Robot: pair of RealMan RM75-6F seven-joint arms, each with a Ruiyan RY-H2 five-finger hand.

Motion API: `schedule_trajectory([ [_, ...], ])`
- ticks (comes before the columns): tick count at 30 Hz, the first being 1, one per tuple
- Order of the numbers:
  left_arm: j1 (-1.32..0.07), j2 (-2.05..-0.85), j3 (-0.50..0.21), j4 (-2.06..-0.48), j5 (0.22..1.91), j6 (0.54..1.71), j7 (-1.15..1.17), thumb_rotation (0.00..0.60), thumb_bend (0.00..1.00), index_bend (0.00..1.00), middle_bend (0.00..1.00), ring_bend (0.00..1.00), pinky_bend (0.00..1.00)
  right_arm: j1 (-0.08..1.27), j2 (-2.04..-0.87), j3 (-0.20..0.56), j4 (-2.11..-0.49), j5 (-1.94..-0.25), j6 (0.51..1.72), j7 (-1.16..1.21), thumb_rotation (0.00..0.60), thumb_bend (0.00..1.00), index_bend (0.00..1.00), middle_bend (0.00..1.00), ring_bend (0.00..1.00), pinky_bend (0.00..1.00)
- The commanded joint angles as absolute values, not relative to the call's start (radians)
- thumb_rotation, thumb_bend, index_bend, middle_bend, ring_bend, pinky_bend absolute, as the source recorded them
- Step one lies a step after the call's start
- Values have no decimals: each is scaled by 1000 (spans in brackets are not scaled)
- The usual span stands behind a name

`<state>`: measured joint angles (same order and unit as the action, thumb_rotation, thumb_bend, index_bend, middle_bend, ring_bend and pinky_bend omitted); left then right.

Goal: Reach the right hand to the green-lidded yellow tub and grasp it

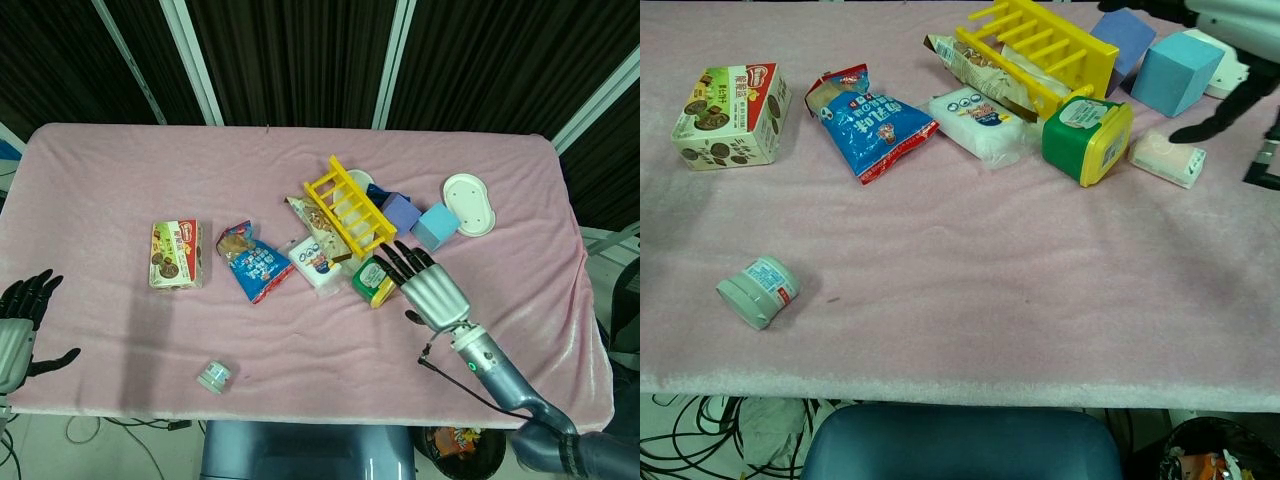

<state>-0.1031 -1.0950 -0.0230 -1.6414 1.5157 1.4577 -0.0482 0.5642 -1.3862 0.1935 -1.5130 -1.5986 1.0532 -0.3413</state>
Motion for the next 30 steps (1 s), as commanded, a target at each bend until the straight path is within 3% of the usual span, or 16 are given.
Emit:
schedule_trajectory([
  [1,-105,-1093,-25,-1643,1511,1453,-52,600,0,0,0,0,0,629,-1445,216,-1441,-1564,985,-368,600,129,0,0,0,215],
  [10,-112,-1089,-30,-1653,1484,1429,-55,600,0,0,0,0,0,735,-1533,208,-1302,-1549,903,-378,600,124,0,2,0,215],
  [21,-118,-1085,-34,-1660,1465,1411,-59,600,0,0,0,0,0,781,-1601,164,-1191,-1534,870,-357,600,124,63,74,28,215],
  [30,-119,-1083,-36,-1665,1457,1406,-60,600,0,0,0,0,0,807,-1636,149,-1128,-1514,849,-358,600,126,188,157,100,249],
])
